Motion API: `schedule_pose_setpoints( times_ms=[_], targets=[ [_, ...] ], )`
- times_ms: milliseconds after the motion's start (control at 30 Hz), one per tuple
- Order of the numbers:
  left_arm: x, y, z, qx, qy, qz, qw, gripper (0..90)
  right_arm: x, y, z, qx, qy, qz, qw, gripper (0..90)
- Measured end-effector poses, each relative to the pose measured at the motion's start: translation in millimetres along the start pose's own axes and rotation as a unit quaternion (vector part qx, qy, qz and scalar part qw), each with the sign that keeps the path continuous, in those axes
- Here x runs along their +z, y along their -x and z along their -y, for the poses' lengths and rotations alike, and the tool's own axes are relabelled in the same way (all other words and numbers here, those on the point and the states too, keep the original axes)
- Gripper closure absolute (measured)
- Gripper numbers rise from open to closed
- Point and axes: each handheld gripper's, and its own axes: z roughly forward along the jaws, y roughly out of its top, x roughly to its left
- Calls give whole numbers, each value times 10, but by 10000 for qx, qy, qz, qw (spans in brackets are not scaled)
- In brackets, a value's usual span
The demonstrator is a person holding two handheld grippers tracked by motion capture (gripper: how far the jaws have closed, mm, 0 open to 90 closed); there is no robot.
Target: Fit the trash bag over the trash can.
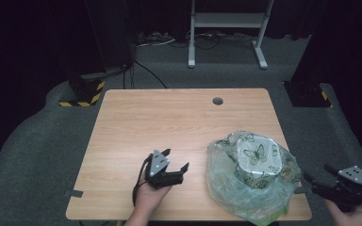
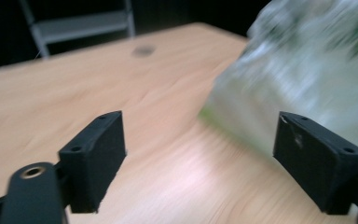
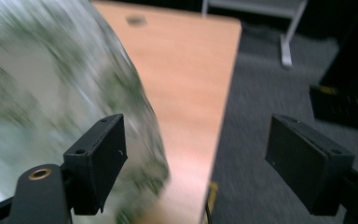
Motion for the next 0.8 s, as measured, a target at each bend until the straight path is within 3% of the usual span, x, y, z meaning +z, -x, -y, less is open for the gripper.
schedule_pose_setpoints(
  times_ms=[33, 67, 200, 367, 600, 667, 800],
  targets=[
    [-96, -140, 156, -127, -173, -151, 9997, 149, 77, 27, 113, 44, -228, 51, 9997, 198],
    [-96, -140, 156, -127, -173, -151, 9997, 148, 77, 27, 113, 44, -228, 51, 9997, 198],
    [-248, -350, 388, -149, -568, -416, 9974, 146, 230, 35, 283, 142, -587, 68, 9982, 195],
    [-368, -508, 543, -76, -1090, -695, 9916, 144, 385, -99, 335, 82, -932, -122, 9955, 194],
    [-472, -632, 661, -133, -1378, -1016, 9851, 141, 594, -350, 256, -173, -1194, -358, 9920, 195],
    [-491, -657, 691, -290, -1379, -976, 9852, 137, 648, -429, 240, -194, -1231, -445, 9912, 195],
    [-512, -681, 707, -348, -1389, -996, 9847, 133, 741, -580, 204, -293, -1288, -556, 9897, 195]
  ],
)
